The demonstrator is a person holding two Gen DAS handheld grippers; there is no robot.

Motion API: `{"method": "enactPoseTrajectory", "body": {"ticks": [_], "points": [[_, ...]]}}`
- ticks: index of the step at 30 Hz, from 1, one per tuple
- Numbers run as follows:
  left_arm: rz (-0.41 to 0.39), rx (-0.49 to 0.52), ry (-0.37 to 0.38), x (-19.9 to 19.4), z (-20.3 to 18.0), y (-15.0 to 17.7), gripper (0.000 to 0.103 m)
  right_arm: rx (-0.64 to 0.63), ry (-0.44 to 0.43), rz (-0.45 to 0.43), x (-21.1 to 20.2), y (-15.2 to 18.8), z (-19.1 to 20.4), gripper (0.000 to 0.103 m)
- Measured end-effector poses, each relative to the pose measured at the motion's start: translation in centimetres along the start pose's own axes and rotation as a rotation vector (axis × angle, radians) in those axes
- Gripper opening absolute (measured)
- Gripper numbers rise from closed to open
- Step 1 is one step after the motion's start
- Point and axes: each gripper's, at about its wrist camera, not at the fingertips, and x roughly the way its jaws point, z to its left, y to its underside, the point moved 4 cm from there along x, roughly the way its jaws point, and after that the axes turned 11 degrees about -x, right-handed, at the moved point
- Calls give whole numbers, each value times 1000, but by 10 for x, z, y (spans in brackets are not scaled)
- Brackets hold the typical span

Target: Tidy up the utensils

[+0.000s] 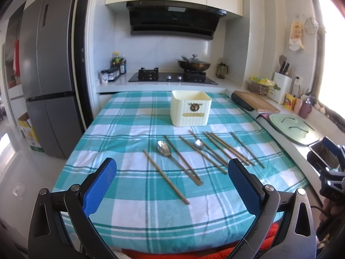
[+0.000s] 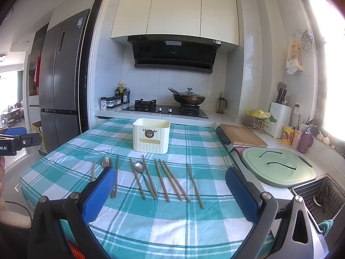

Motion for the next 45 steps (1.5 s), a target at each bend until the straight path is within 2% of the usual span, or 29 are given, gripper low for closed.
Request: {"method": "enactPoseTrajectory", "body": {"ticks": [15, 20, 26, 29, 33, 37, 40, 45], "points": [[108, -81, -32, 37, 18, -2, 103, 20, -8, 36, 16, 6, -4, 103], [151, -94, -78, 73, 30, -2, 103, 39, -2, 55, 27, 8, -13, 103], [249, -153, -106, 129, 47, 4, 103, 35, 10, 73, 44, 7, -28, 103], [297, -164, -160, 163, 50, 14, 103, 0, 22, 78, 58, 7, -38, 103], [372, -160, -214, 206, 52, 32, 103, -96, 27, 127, 97, 15, -50, 103], [411, -135, -262, 232, 51, 48, 103, -168, -30, 237, 152, 32, -56, 103], [436, -109, -296, 248, 52, 59, 103, -172, -75, 320, 197, 46, -61, 103], [484, -68, -334, 264, 56, 73, 103, -100, -166, 452, 271, 73, -65, 102]]}}
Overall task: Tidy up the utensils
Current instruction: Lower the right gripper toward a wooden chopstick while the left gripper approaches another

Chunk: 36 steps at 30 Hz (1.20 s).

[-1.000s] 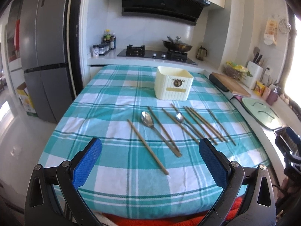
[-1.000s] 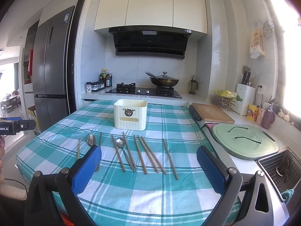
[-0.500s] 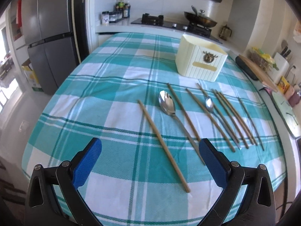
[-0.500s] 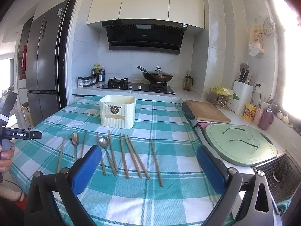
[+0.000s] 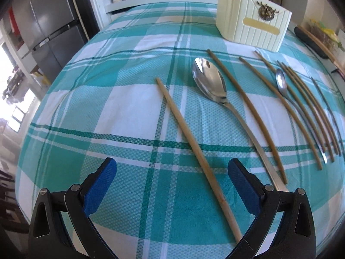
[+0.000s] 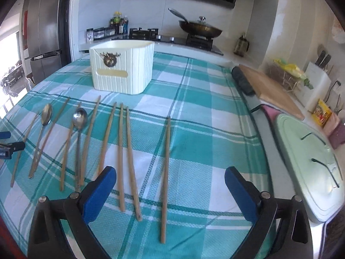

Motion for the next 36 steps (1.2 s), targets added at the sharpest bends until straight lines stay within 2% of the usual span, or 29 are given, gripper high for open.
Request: {"method": "enactPoseTrajectory", "body": {"ticks": [1, 7, 11, 15, 20, 26, 29, 33, 35, 36], "points": [[3, 7, 4, 2, 1, 1, 103, 10, -10, 25, 14, 0, -2, 102], [-1, 32, 8, 3, 28, -5, 103, 36, -101, 169, 69, 13, -4, 73], [47, 58, 39, 10, 50, -13, 103, 55, -106, 185, 67, 19, -13, 67], [137, 103, 96, 21, 61, -25, 103, 51, -106, 222, 62, 24, -21, 67], [229, 137, 81, 28, 55, -32, 103, 35, -135, 284, 67, 22, -30, 69], [250, 175, 97, 40, 42, -52, 101, 7, -176, 357, 82, 7, -30, 69], [242, 191, 108, 43, 33, -64, 91, -6, -188, 371, 94, -8, -27, 69], [240, 199, 126, 50, 18, -88, 64, -41, -202, 380, 112, -31, -16, 68], [239, 187, 126, 56, 9, -101, 52, -34, -222, 389, 122, -43, -13, 58], [235, 181, 121, 59, 7, -107, 42, -18, -216, 395, 127, -49, -13, 53]]}}
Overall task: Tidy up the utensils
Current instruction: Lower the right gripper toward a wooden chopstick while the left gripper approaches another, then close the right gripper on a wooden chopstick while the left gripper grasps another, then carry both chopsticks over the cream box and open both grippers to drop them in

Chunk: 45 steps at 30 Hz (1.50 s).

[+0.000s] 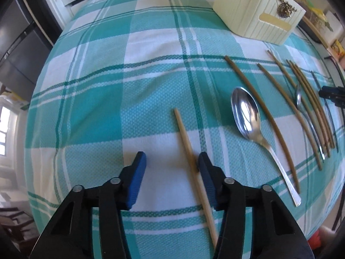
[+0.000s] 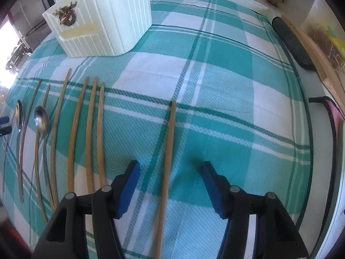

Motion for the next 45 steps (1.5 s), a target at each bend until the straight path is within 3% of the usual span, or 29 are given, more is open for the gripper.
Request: {"method": "enactPoseTrajectory", "body": {"ticks": [1, 2, 4, 9, 20, 26, 33, 40, 45], "points": [[-8, -4, 2, 1, -1, -6, 24, 14, 3, 5, 1, -7, -1, 39], [-11, -8, 16, 2, -3, -11, 13, 27, -4, 4, 2, -13, -2, 19], [-16, -28, 47, 3, -1, -19, 6, 58, 7, 7, 5, -21, -6, 6], [-97, -54, 90, -17, 9, -21, 4, 130, -28, -109, -14, -26, -7, 6], [-355, -23, 262, -155, 26, 0, 4, 51, 12, -412, -147, -1, 12, 6], [-466, 8, 330, -210, 22, -19, 4, 14, 44, -537, -202, -3, 26, 6], [-609, 16, 396, -272, 7, -72, 4, 12, 62, -675, -248, -41, 31, 6], [-785, 38, 474, -336, -35, -136, 4, 19, 73, -796, -286, -109, 25, 6], [-856, 56, 485, -338, -78, -171, 4, 39, 69, -901, -293, -154, 28, 6]]}}
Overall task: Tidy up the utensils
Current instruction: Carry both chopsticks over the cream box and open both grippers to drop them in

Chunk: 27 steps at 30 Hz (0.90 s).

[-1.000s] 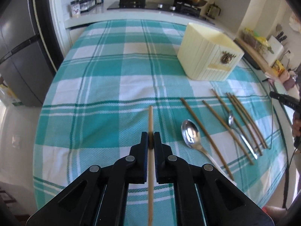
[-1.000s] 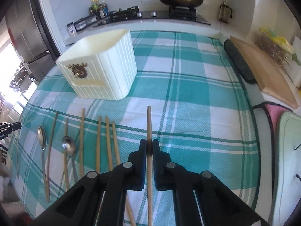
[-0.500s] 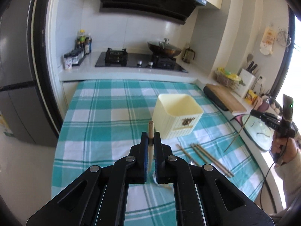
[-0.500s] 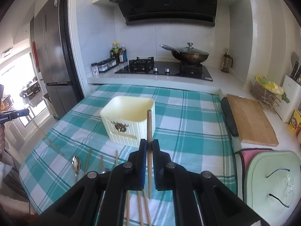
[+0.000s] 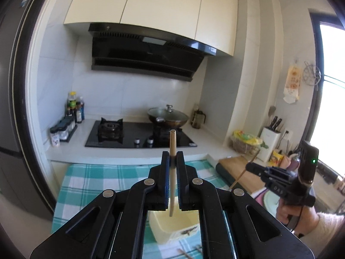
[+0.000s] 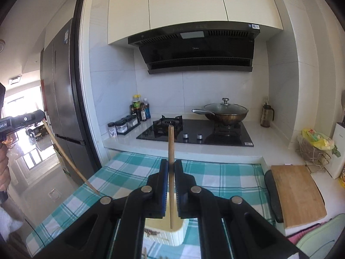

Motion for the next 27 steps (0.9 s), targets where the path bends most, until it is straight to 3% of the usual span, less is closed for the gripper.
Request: {"method": "enactPoseTrajectory", "body": {"ticks": [3, 6, 12, 16, 17, 18, 19, 20, 21, 24, 27], "points": [[46, -22, -2, 39, -6, 14, 4, -3, -1, -27, 25, -2, 9, 6], [134, -45, -29, 84, -1, 39, 4, -19, -16, 9, 57, 11, 20, 6], [368, -104, -95, 160, 32, 107, 4, -16, -60, 271, 128, 59, 38, 6], [439, -111, -144, 175, 44, 136, 7, 35, -88, 358, 150, 84, 37, 8], [445, -119, -150, 175, 45, 138, 11, 40, -90, 360, 152, 88, 36, 9], [450, -131, -146, 172, 46, 138, 25, 46, -85, 353, 151, 88, 35, 13], [444, -142, -140, 165, 47, 135, 43, 53, -81, 336, 148, 86, 34, 24], [428, -144, -138, 157, 47, 131, 50, 61, -73, 310, 144, 83, 33, 36], [407, -139, -132, 147, 46, 125, 59, 69, -61, 277, 136, 79, 31, 40], [383, -76, -91, 102, 41, 118, 74, 74, -43, 183, 100, 65, 27, 43], [391, 14, -109, 42, 42, 138, 87, 40, -54, 153, 55, 66, 27, 45]]}}
